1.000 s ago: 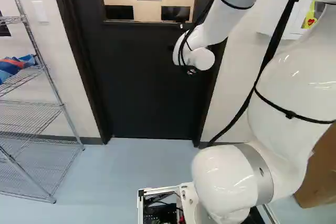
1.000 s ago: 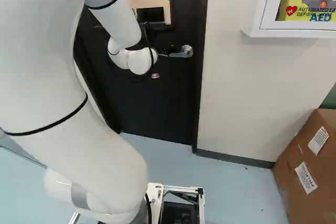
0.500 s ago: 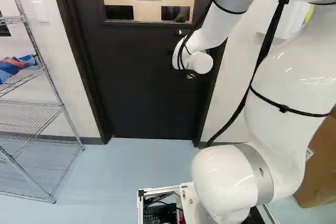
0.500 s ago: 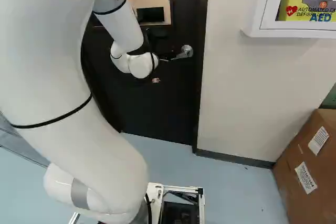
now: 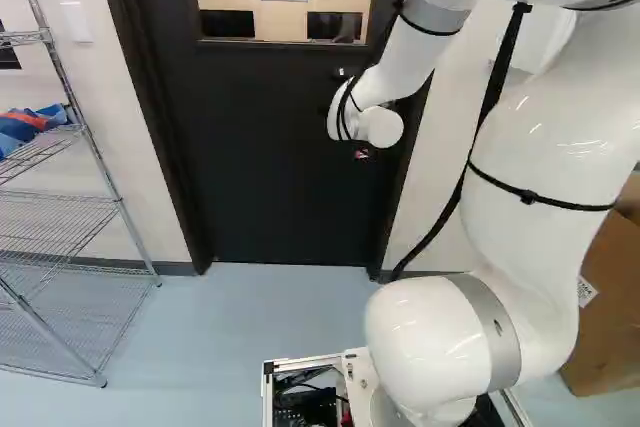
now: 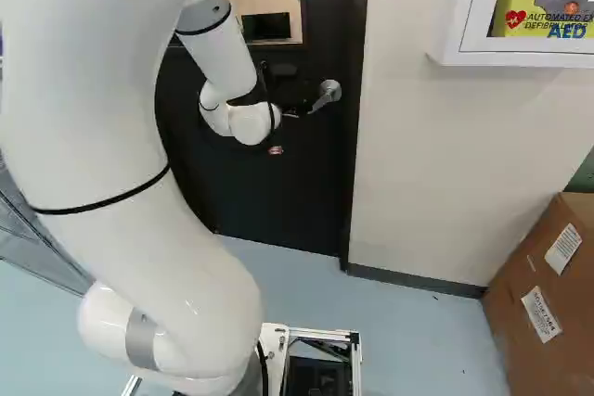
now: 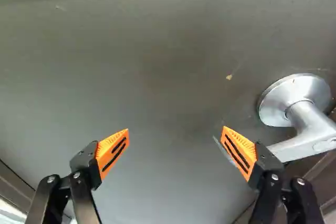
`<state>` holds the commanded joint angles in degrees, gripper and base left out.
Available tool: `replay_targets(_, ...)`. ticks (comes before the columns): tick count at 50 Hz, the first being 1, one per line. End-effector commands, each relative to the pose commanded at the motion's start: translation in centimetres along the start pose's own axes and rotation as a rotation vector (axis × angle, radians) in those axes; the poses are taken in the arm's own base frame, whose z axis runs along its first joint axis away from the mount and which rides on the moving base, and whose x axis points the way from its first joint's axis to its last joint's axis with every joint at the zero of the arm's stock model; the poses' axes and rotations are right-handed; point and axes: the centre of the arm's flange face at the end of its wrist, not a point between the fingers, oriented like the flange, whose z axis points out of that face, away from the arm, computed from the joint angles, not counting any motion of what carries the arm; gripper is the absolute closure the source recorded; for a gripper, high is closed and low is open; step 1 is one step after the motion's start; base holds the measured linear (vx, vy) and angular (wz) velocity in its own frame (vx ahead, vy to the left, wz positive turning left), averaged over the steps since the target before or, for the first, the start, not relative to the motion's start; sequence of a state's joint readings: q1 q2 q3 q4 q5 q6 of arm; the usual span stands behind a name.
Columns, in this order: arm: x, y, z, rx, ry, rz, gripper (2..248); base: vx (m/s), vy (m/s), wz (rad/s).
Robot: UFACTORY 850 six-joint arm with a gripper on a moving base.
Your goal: Open the door and move inside
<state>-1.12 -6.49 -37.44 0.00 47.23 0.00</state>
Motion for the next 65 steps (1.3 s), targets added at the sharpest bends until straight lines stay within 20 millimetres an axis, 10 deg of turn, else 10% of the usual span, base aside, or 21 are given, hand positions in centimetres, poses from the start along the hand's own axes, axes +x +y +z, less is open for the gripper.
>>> replay_targets(65, -4.1, 0.2, -0.9, -0.004, -0.088, 0.001, 3, 0.0, 0.0, 0.0)
